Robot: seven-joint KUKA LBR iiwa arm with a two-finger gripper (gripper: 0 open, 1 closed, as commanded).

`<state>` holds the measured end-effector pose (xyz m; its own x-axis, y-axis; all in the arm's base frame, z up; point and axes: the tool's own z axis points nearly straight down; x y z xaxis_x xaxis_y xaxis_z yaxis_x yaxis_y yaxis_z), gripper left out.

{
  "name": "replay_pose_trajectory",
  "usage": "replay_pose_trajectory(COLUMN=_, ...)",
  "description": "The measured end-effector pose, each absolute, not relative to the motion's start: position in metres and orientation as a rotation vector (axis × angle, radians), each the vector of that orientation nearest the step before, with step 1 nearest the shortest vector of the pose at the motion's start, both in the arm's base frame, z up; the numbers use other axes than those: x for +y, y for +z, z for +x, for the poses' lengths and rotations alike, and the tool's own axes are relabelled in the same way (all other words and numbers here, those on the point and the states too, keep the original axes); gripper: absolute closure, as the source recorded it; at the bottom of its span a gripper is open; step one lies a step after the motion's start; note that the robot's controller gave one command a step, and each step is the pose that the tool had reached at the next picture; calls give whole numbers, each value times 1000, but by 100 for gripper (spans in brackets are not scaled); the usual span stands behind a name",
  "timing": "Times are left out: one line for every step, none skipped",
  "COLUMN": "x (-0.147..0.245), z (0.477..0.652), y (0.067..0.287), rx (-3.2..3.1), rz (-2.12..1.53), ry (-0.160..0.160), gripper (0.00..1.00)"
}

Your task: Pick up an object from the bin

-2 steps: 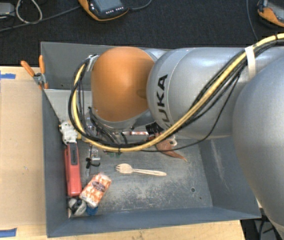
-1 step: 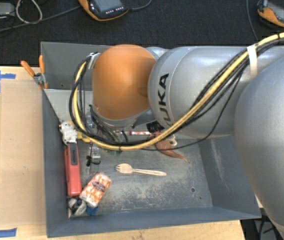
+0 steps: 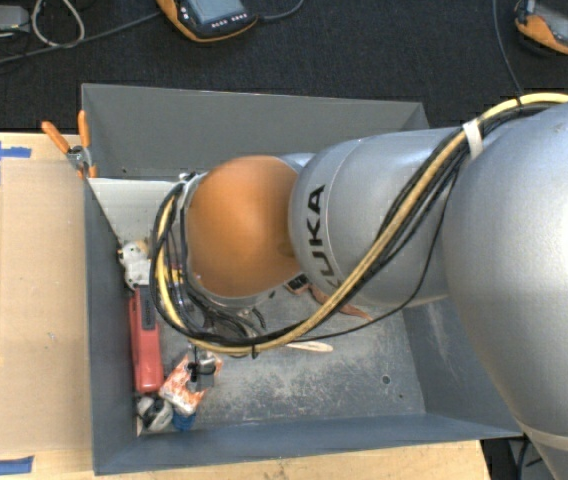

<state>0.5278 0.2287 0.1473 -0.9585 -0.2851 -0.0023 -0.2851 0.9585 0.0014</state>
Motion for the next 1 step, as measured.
replay_pose_trajectory(x=214, z=474, y=143, rx=3099, rz=-542, ry=0, gripper=0)
